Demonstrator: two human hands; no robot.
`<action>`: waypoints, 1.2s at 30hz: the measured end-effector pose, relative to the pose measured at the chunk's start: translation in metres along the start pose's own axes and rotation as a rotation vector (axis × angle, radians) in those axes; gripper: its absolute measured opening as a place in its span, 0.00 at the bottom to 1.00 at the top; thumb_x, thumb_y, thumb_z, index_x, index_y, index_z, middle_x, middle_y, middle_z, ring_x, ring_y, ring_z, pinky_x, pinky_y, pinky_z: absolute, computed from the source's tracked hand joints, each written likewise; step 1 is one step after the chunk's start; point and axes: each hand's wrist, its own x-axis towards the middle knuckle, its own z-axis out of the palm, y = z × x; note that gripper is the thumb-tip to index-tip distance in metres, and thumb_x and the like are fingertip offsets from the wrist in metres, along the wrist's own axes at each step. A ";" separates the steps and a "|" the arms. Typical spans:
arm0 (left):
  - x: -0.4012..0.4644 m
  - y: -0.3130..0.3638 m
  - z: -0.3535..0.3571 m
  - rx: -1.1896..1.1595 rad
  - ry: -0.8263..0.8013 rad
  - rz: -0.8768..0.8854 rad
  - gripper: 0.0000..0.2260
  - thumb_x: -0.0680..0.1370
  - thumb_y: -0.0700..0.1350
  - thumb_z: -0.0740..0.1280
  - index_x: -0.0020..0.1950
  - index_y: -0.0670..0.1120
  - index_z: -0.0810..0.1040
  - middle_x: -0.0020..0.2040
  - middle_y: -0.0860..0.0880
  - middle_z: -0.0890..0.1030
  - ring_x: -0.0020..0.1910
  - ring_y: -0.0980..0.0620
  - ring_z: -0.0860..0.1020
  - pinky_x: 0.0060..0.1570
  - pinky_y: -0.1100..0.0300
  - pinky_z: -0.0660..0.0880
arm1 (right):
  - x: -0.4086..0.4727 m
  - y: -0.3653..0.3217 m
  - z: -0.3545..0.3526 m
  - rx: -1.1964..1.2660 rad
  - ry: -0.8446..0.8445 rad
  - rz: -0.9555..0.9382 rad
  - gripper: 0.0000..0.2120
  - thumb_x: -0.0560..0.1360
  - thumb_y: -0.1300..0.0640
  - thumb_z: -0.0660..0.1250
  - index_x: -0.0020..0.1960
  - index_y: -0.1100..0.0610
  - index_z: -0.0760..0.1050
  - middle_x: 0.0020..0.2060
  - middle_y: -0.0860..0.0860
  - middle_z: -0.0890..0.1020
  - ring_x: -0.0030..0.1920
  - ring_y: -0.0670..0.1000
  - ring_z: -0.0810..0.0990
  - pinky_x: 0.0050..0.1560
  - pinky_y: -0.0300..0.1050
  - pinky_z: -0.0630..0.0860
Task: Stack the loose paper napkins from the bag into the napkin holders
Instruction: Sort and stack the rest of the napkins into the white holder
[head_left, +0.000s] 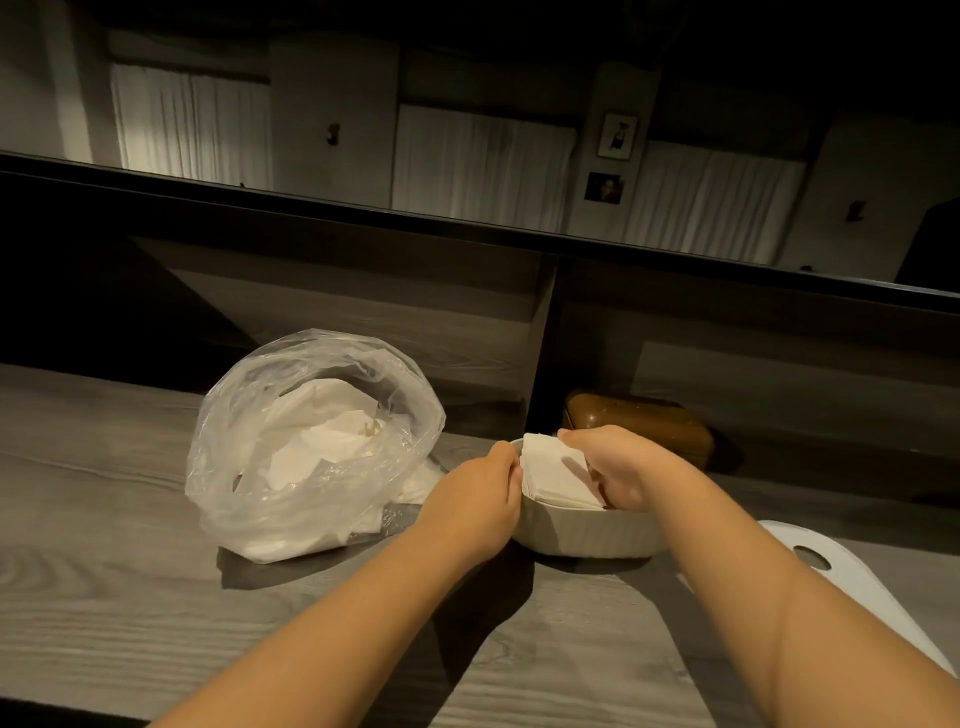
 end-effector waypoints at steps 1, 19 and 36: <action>0.000 0.000 0.000 -0.006 -0.003 -0.008 0.11 0.86 0.50 0.52 0.60 0.47 0.69 0.48 0.50 0.78 0.46 0.52 0.78 0.51 0.53 0.78 | 0.002 0.000 -0.001 0.067 -0.064 0.027 0.28 0.80 0.45 0.64 0.74 0.57 0.64 0.67 0.56 0.72 0.63 0.58 0.74 0.64 0.51 0.73; -0.019 -0.060 -0.087 0.329 0.289 -0.108 0.05 0.82 0.48 0.59 0.57 0.54 0.71 0.51 0.52 0.78 0.48 0.52 0.73 0.48 0.54 0.71 | -0.046 -0.060 0.120 -0.406 0.077 -0.768 0.08 0.80 0.61 0.59 0.48 0.51 0.74 0.46 0.47 0.79 0.45 0.46 0.76 0.42 0.38 0.71; -0.075 -0.151 -0.111 0.445 -0.314 0.132 0.21 0.83 0.44 0.54 0.71 0.68 0.68 0.59 0.58 0.73 0.57 0.55 0.65 0.55 0.54 0.59 | -0.029 -0.076 0.158 -1.151 -0.089 -0.839 0.12 0.77 0.63 0.66 0.58 0.50 0.73 0.57 0.49 0.76 0.51 0.49 0.76 0.56 0.41 0.76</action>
